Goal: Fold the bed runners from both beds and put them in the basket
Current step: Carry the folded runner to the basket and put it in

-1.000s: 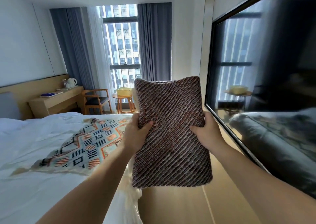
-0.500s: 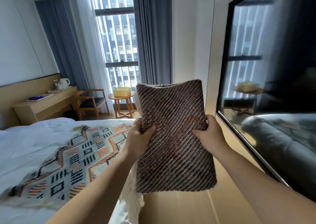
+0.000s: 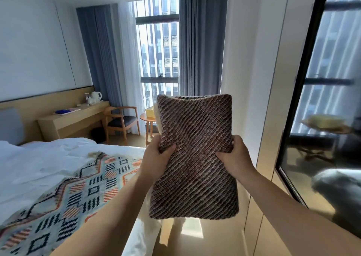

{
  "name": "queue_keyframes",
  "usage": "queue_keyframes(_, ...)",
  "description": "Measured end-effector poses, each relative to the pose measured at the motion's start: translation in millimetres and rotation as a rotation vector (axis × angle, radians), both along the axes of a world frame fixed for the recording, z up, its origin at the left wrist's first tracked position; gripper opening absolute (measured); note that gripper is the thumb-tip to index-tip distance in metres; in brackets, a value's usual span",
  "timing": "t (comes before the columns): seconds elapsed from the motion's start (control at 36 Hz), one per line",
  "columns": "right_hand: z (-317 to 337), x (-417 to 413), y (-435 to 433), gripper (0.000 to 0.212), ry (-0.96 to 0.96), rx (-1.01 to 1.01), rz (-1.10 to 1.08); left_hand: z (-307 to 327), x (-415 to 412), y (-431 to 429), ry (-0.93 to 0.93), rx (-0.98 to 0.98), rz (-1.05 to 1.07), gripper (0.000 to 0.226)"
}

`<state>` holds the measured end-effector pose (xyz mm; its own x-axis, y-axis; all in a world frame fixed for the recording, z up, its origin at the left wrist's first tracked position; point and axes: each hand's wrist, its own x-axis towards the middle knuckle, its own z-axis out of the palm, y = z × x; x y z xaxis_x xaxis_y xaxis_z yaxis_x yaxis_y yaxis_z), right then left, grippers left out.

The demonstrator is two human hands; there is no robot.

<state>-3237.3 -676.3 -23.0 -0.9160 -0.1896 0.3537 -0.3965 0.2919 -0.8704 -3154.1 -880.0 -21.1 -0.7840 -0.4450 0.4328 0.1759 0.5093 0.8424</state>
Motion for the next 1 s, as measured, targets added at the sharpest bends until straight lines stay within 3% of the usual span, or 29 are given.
queue_keyframes(0.28, -4.8, -133.2, -34.7, 0.045, 0.003, 0.049, -0.041, -8.4, -135.1, -38.7, -0.005, 0.108, -0.104, 0.016)
queue_keyframes(0.67, -10.7, -337.7, -127.5, 0.047, -0.021, 0.056, -0.135, -20.9, -362.0, -141.4, -0.019, 0.121, -0.182, 0.019)
queue_keyframes(1.0, -50.1, -511.1, -156.9, 0.048, -0.081, 0.053, -0.139, -53.7, -535.8, -168.2, -0.070, 0.122, -0.172, 0.022)
